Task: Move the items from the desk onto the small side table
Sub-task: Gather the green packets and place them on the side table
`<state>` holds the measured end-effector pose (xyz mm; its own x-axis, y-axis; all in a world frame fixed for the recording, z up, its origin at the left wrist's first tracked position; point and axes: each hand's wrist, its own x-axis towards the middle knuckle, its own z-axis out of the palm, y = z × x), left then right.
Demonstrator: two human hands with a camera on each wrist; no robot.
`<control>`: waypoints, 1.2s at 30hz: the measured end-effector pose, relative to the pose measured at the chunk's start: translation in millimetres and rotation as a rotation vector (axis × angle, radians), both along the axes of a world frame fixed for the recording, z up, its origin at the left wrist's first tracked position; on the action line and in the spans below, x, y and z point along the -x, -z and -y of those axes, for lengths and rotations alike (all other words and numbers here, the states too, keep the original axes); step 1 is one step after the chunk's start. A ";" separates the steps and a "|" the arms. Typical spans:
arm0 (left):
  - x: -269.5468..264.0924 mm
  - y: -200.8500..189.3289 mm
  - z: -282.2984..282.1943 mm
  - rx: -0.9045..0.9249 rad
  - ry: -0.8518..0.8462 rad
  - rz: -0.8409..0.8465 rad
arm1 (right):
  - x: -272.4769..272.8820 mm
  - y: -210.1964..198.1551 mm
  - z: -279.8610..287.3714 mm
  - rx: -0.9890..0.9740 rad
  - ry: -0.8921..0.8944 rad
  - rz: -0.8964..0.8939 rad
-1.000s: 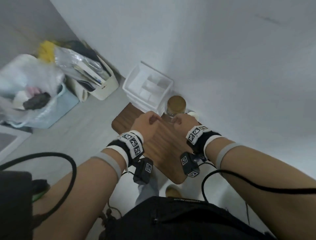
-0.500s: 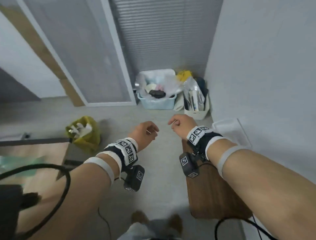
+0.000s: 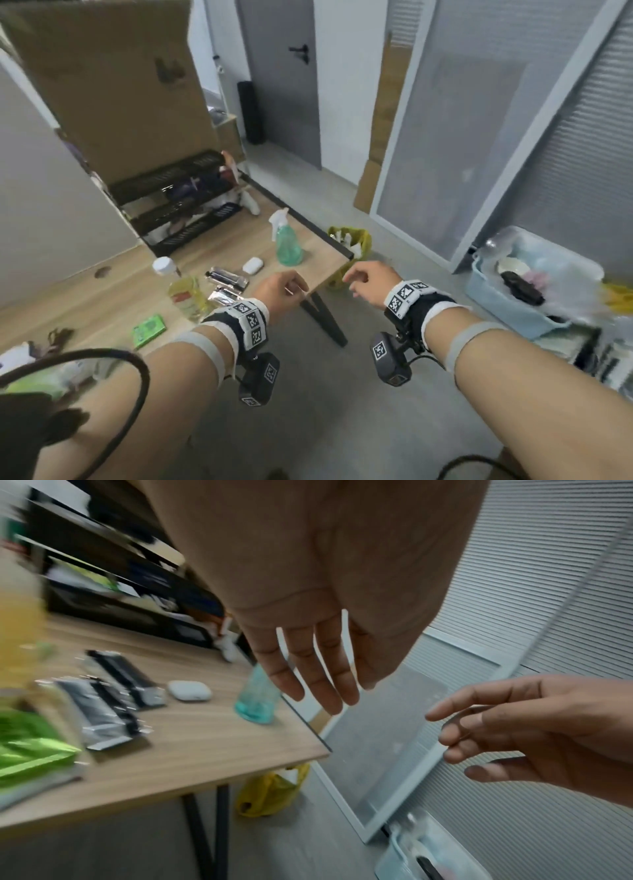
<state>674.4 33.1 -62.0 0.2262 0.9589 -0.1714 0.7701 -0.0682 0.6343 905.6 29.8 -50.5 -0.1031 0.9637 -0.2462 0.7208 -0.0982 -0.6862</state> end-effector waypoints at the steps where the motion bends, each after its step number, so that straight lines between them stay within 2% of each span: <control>1: 21.7 1.8 -1.1 0.008 -0.047 0.007 | 22.3 1.3 -10.7 0.011 -0.047 0.010; 7: 124.3 16.8 -3.8 -0.015 -0.287 0.020 | 134.4 20.8 -61.4 0.071 -0.213 0.070; 13: 181.8 54.5 -10.3 0.196 -0.345 -0.077 | 202.8 56.2 -93.3 0.115 -0.313 0.146; 17: 189.2 88.1 -21.6 0.368 -0.420 -0.191 | 228.9 80.0 -118.2 0.152 -0.396 0.231; 20: 185.3 108.2 -32.3 0.486 -0.608 -0.213 | 242.9 97.4 -134.7 0.214 -0.489 0.304; 24: 175.8 130.9 -46.2 0.575 -0.812 -0.082 | 264.7 130.0 -149.1 0.232 -0.597 0.384; 31: 170.0 155.7 -48.8 0.520 -1.061 0.063 | 291.9 171.2 -146.5 0.101 -0.629 0.525; 34: 171.4 162.2 -46.4 0.546 -1.145 0.108 | 293.1 177.5 -149.8 0.128 -0.656 0.499; 36: 173.6 165.0 -44.4 0.573 -1.149 0.112 | 288.4 173.1 -153.7 0.207 -0.604 0.375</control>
<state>500.8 77.6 -227.0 -0.6359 0.4082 -0.6550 0.1465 0.8971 0.4169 617.2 183.5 -223.6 -0.4738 0.6960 -0.5395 0.8726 0.2887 -0.3939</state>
